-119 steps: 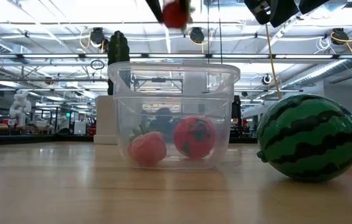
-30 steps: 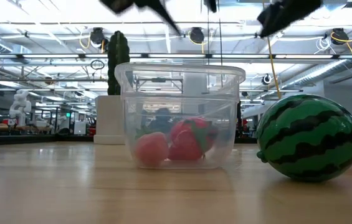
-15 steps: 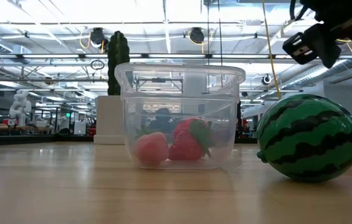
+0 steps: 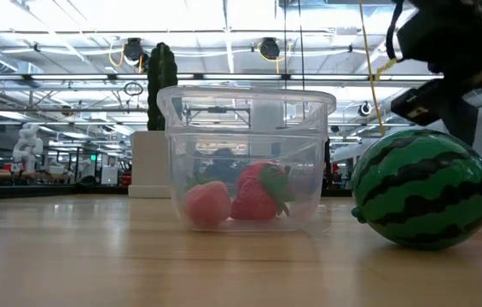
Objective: Pick and placing Produce into tupperware
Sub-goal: Put the peach into the transparent bin
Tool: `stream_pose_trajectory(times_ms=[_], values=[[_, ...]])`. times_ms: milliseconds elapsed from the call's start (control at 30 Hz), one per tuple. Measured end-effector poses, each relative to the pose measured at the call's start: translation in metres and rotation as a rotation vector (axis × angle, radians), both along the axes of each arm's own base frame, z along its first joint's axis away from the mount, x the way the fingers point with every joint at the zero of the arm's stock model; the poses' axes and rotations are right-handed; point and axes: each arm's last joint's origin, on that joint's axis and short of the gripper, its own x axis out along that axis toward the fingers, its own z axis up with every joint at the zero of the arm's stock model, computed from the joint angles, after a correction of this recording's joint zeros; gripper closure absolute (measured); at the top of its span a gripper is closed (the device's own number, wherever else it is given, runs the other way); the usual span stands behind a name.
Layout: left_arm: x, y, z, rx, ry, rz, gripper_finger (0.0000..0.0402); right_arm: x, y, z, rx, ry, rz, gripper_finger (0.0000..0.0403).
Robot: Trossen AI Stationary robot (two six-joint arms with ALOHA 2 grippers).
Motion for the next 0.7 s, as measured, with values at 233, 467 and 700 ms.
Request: stream_pose_trajectory(times_ms=[233, 467, 700], values=[[0.0, 0.0, 0.0, 0.005, 0.004, -0.01, 0.0172, 0.006, 0.001, -0.014, -0.047, 0.051, 0.022, 0.025], [0.0, 0.0, 0.0, 0.006, 0.005, -0.012, 0.0172, 0.011, -0.002, -0.025, -0.112, 0.069, 0.044, 0.025], [-0.001, -0.001, 0.0, 0.007, 0.006, -0.016, 0.0172, 0.016, -0.007, -0.032, -0.13, 0.09, 0.039, 0.0249]])
